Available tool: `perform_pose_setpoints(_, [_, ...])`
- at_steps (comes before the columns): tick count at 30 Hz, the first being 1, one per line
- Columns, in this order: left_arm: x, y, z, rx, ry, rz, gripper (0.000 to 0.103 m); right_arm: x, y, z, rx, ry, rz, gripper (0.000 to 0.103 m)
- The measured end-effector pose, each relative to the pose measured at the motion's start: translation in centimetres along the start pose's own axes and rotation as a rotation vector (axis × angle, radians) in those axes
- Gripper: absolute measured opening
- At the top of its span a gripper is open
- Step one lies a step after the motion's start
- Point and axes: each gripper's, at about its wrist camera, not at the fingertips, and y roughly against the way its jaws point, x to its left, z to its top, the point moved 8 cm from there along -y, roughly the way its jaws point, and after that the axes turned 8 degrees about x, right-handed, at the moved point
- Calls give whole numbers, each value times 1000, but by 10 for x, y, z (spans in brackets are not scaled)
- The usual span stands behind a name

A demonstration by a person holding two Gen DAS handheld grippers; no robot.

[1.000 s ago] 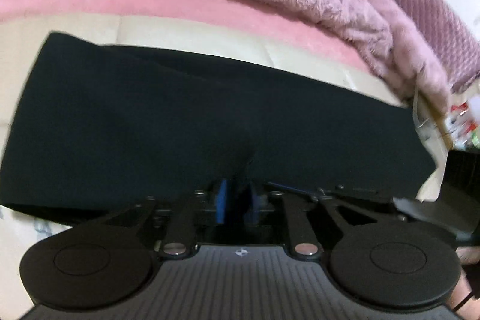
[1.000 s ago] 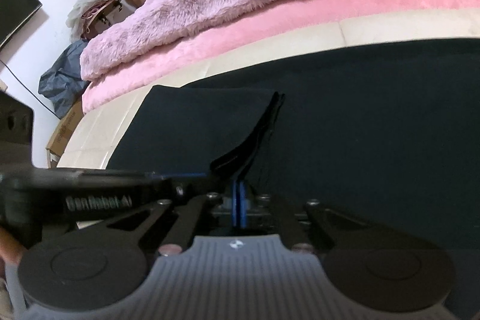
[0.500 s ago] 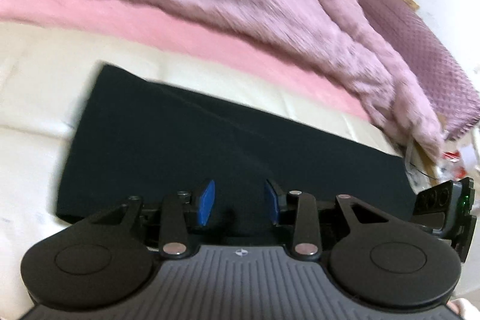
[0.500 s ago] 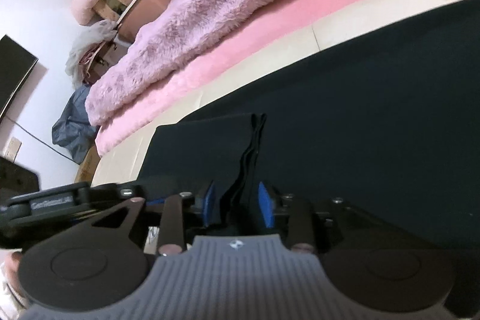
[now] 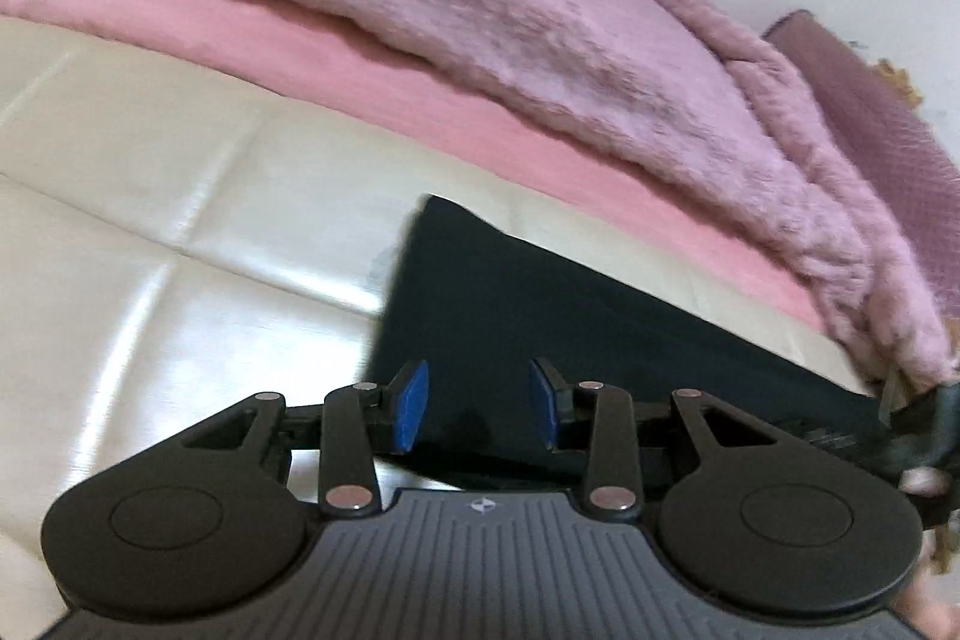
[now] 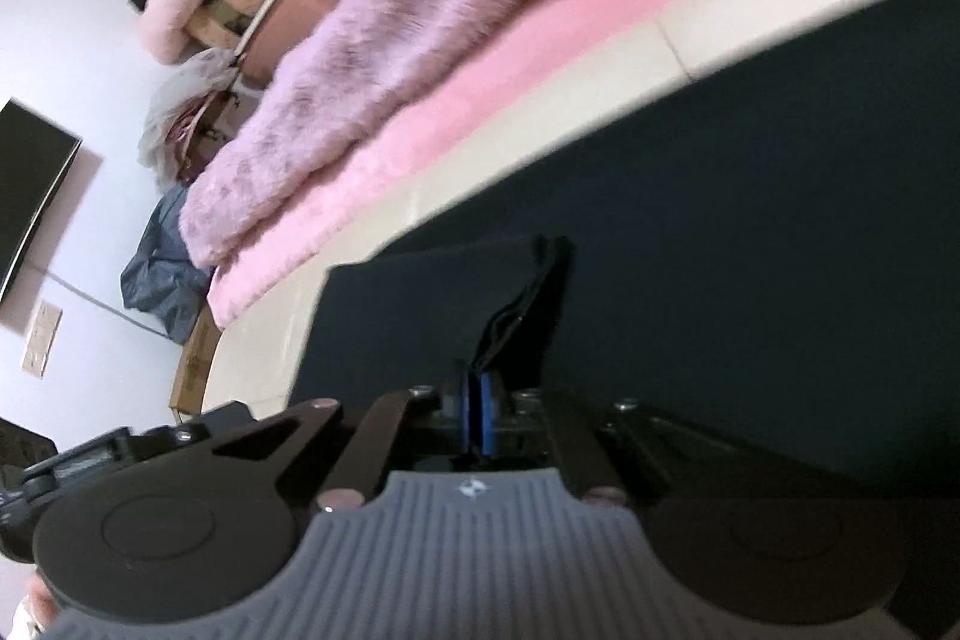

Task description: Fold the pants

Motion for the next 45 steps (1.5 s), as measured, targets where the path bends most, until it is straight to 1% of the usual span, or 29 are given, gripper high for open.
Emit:
perform_pose_setpoints(2, [6, 8, 3, -27, -18, 63, 35, 17, 10, 7, -7, 35, -3, 0])
perform_pose_setpoints(3, [6, 13, 4, -41, -20, 65, 34, 29, 18, 12, -12, 62, -7, 0])
perform_pose_setpoints(7, [8, 32, 9, -90, 3, 47, 34, 77, 59, 45, -39, 173, -27, 0])
perform_pose_setpoints(9, [5, 39, 11, -104, 3, 38, 34, 100, 88, 66, -67, 215, -25, 0])
perform_pose_setpoints(12, [-5, 44, 11, -115, -9, 14, 34, 123, 138, 91, -102, 275, -39, 0])
perform_pose_setpoints(16, [-30, 42, 9, -110, -49, -23, 34, 137, 206, 115, -151, 321, -86, 0])
perform_pose_setpoints(19, [-56, 36, 8, -100, -98, -51, 33, 131, 256, 127, -189, 326, -127, 0])
perform_pose_setpoints(21, [-74, 31, 6, -92, -133, -64, 32, 120, 289, 134, -214, 316, -165, 0])
perform_pose_setpoints(23, [-93, 24, 5, -76, -168, -80, 31, 104, 318, 139, -237, 300, -206, 0])
perform_pose_setpoints(26, [-119, 10, 2, -52, -213, -95, 29, 67, 357, 144, -257, 254, -265, 0])
perform_pose_setpoints(28, [-136, -2, -1, -31, -239, -105, 29, 34, 378, 146, -260, 221, -309, 0])
perform_pose_setpoints(31, [-161, -22, -7, 4, -288, -106, 29, -21, 398, 145, -258, 163, -368, 0])
perform_pose_setpoints(35, [-186, -51, -16, 57, -348, -94, 28, -99, 408, 139, -246, 80, -452, 0])
perform_pose_setpoints(37, [-195, -63, -22, 76, -373, -84, 28, -136, 407, 133, -239, 27, -485, 0])
perform_pose_setpoints(39, [-203, -76, -27, 99, -403, -76, 28, -174, 405, 128, -224, -10, -537, 0])
perform_pose_setpoints(42, [-211, -96, -34, 131, -433, -58, 28, -215, 392, 116, -198, -45, -592, 0])
perform_pose_setpoints(45, [-215, -111, -42, 163, -450, -45, 28, -246, 376, 107, -176, -48, -617, 0])
